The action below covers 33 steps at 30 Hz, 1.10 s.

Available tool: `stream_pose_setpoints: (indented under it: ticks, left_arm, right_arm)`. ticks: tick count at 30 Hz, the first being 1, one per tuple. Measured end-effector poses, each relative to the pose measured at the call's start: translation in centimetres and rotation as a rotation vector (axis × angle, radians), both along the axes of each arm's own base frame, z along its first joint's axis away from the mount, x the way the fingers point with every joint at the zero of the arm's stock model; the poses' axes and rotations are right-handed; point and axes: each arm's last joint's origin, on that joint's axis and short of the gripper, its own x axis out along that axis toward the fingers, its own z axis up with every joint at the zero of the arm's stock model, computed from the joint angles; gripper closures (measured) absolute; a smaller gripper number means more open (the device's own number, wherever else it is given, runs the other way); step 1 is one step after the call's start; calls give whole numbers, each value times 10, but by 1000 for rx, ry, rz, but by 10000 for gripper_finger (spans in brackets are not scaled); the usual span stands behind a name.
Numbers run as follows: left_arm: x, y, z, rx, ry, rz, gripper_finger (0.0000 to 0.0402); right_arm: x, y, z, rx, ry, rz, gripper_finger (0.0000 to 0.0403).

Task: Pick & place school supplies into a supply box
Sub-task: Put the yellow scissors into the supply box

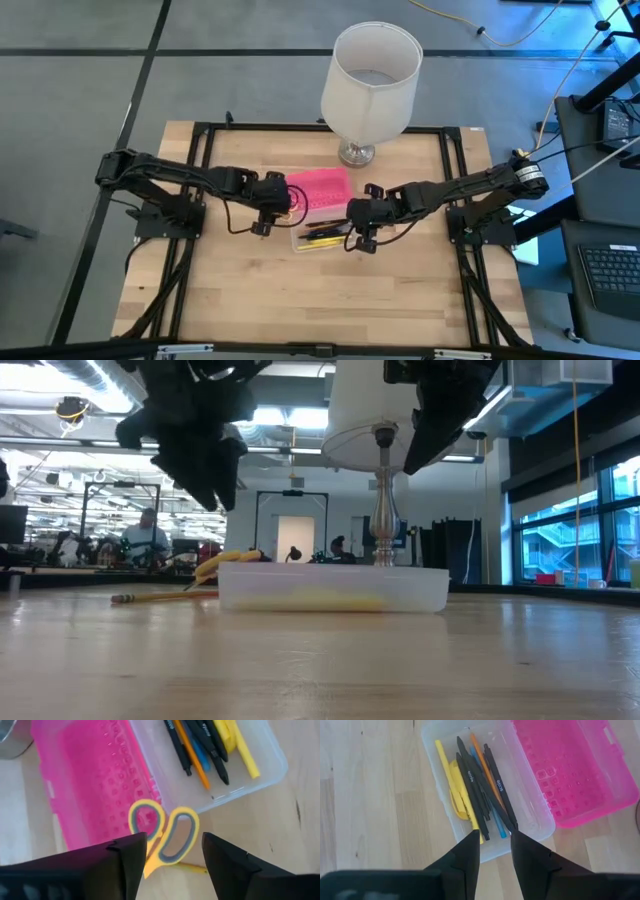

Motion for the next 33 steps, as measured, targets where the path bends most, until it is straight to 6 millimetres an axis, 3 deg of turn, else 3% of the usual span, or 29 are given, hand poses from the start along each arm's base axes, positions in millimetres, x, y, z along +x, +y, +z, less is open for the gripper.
stream_pose_setpoints:
  ticks: [18, 33]
  left_arm:
    - [-2, 26, -32, -37, -46, -121, 220]
    - [14, 33, -67, -56, 40, -221, 230]
  right_arm:
    - [0, 0, 0, 34, -7, -57, 289]
    - [0, 0, 0, 51, -10, -84, 289]
